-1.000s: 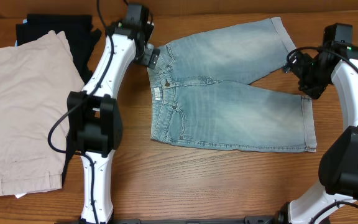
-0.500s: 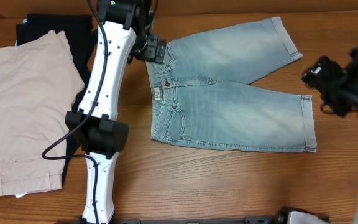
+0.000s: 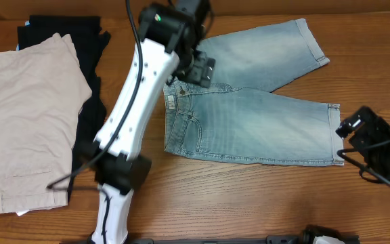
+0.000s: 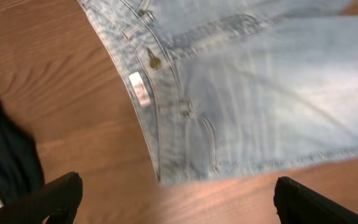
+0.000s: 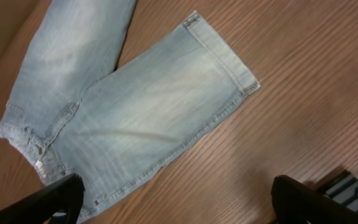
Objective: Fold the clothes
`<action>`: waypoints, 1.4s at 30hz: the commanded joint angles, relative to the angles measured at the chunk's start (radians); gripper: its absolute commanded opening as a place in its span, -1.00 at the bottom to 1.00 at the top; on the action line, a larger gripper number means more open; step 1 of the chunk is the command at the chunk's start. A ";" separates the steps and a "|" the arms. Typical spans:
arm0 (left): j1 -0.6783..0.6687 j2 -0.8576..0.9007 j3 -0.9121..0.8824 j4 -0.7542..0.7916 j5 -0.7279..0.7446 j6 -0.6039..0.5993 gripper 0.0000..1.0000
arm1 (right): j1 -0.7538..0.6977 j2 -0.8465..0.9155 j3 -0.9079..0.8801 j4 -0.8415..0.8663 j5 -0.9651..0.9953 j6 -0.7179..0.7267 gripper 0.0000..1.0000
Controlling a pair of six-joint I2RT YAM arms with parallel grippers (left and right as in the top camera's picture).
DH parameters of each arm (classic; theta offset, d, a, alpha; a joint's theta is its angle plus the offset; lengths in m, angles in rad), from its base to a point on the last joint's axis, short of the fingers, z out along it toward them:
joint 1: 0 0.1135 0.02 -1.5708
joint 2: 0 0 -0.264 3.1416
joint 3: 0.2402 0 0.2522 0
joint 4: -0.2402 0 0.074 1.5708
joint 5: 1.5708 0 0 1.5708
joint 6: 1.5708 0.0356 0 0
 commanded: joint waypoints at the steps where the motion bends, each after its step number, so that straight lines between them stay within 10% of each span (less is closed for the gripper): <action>1: -0.014 -0.165 -0.171 -0.008 -0.100 -0.122 0.99 | 0.002 -0.014 0.001 0.000 0.047 0.036 1.00; 14: -0.013 -0.544 -1.077 0.543 -0.052 -0.557 1.00 | -0.054 -0.013 -0.305 0.148 0.027 0.091 1.00; 18: -0.013 -0.525 -1.225 0.655 -0.042 -0.827 0.64 | -0.059 -0.008 -0.389 0.216 0.024 0.117 0.89; 23: -0.011 -0.470 -1.339 0.742 -0.043 -0.941 0.66 | -0.059 0.021 -0.422 0.242 0.025 0.116 0.87; 36: 0.087 -0.438 -1.345 0.868 0.026 -0.609 0.64 | -0.059 0.105 -0.430 0.278 0.017 0.116 0.87; 42: 0.088 -0.374 -1.350 0.851 0.149 -0.395 1.00 | -0.059 0.121 -0.430 0.295 0.016 0.116 0.87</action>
